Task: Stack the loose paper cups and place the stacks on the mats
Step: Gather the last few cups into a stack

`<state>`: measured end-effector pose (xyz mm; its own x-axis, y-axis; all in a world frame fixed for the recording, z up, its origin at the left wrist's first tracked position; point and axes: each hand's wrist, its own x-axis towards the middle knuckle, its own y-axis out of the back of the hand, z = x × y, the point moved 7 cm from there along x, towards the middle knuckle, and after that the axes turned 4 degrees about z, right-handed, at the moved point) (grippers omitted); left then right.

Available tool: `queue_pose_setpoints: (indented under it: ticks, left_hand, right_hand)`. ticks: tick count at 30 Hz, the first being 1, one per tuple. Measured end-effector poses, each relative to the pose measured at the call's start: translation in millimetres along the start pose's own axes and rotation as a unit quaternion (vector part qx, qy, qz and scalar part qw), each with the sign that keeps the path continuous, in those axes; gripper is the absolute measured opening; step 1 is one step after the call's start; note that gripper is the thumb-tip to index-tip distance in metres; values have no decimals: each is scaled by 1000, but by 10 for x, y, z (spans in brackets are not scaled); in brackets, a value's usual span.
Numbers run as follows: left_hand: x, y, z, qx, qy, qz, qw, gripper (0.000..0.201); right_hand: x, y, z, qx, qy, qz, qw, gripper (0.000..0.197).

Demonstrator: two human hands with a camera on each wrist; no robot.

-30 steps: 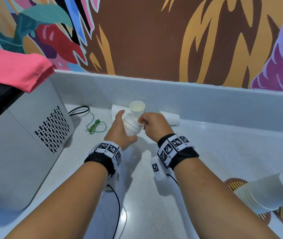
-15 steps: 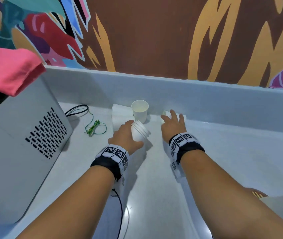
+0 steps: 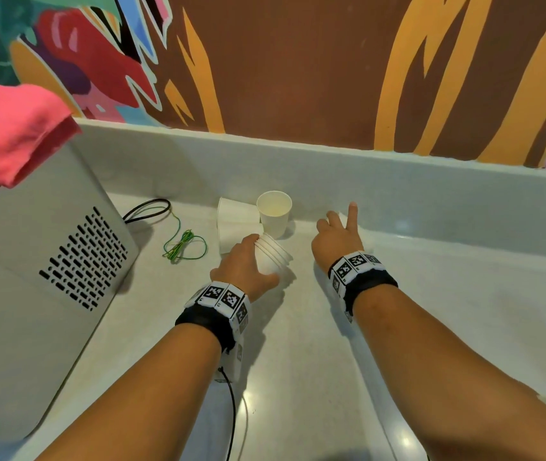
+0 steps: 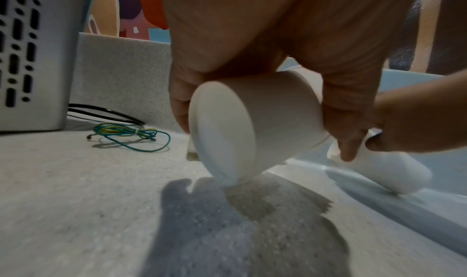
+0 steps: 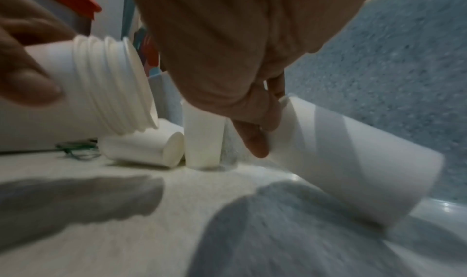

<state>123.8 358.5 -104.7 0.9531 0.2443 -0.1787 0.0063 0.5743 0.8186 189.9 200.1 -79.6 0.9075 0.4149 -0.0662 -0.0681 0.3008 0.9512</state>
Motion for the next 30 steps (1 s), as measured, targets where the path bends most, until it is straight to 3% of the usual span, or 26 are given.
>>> queue_pose_setpoints:
  ticks: [4, 6, 9, 11, 15, 18, 19, 21, 24, 27, 30]
  left_hand:
    - [-6, 20, -50, 1, 18, 5, 1000, 89]
    - [-15, 20, -78, -4, 25, 2, 1000, 91]
    - [-37, 37, -82, -14, 22, 2, 1000, 90]
    - [-51, 67, -73, -24, 16, 12, 1000, 93]
    - [-73, 157, -62, -63, -6, 40, 997, 107]
    - [-105, 233, -131, -79, -1, 53, 995, 107]
    - [-118, 247, -166, -74, 7, 52, 996, 108]
    - [-131, 262, -245, -64, 26, 48, 996, 109]
    - [-137, 302, -352, -56, 56, 47, 996, 104]
    - [-96, 341, -462, -36, 78, 48, 995, 87]
    - [-50, 368, -556, -36, 86, 47, 995, 73]
  right_hand:
    - [-42, 375, 17, 125, -43, 147, 980, 21]
    - [-75, 554, 87, 287, -72, 213, 931, 26]
    - [-138, 743, 121, 479, -99, 270, 829, 25]
    - [-164, 814, 19, 519, -93, 264, 807, 25]
    - [-187, 815, -295, 536, -38, 204, 819, 28]
    - [-173, 742, -389, 565, -50, 172, 806, 29]
    - [-148, 715, -382, 549, -62, 171, 816, 30]
    - [-66, 643, -400, 476, -62, 152, 864, 33]
    - [62, 486, -487, 380, -33, 70, 922, 40]
    - [213, 315, -531, 310, -38, 10, 950, 44]
    - [306, 183, -529, 310, -70, -19, 948, 45]
